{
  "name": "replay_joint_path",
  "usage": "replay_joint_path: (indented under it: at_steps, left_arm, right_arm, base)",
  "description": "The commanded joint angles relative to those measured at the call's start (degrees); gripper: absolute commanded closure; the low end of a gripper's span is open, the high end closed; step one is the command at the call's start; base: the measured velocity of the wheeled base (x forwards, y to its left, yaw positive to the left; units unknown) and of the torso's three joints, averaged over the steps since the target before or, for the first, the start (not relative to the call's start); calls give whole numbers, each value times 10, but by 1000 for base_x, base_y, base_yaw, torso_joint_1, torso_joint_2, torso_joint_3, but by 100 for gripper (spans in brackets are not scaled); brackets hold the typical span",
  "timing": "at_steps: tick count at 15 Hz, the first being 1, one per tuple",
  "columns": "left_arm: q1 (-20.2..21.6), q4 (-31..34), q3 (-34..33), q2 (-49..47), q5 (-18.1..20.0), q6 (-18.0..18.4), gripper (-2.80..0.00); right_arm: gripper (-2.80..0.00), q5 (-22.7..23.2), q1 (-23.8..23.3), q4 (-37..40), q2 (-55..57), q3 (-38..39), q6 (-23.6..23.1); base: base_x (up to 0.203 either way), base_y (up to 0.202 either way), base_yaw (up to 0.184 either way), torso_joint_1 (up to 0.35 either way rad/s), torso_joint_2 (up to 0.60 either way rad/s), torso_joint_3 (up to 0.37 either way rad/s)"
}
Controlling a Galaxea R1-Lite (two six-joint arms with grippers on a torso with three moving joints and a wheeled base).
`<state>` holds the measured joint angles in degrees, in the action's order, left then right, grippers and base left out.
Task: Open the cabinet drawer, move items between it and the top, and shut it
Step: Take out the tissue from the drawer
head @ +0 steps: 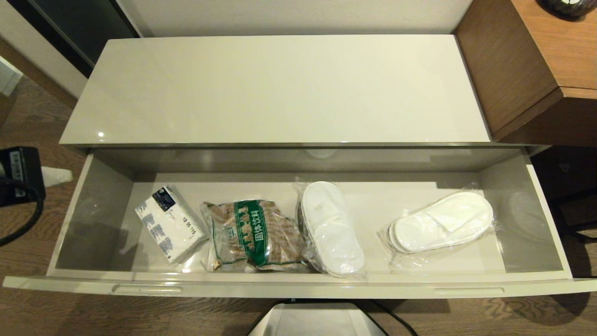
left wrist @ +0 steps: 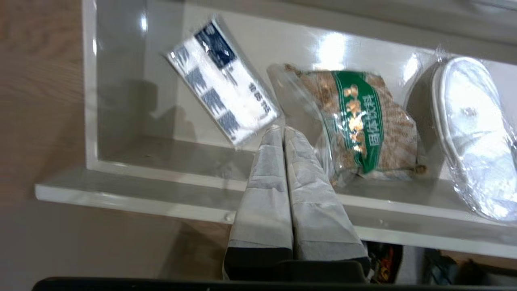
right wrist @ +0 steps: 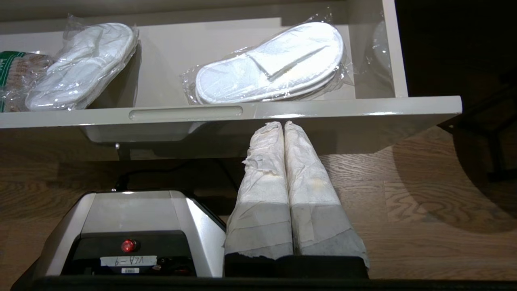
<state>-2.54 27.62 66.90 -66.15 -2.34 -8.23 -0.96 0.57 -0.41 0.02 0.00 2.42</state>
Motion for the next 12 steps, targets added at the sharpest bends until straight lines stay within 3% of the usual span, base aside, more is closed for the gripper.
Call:
replay_joint_path:
  at_steps: [1,6,9,12]
  left_arm:
    - [-1,-12,-1,5,-2,6,0]
    - [0,-27,5,-13,-10,6,0]
    - [0,-40,31,-58,-62,5,0]
    - [0,-40,82,-113,-69,-12,0]
  right_arm:
    - [0,0,0,0,-14,1,0]
    - [0,0,0,0,-14,1,0]
    - [0,0,0,0,-14,0,0]
    - [0,0,0,0,-14,1,0]
  base:
    - [0,0,0,0,0,0]
    - [0,0,0,0,0,0]
    - [0,0,0,0,0,0]
    - [0,0,0,0,0,0]
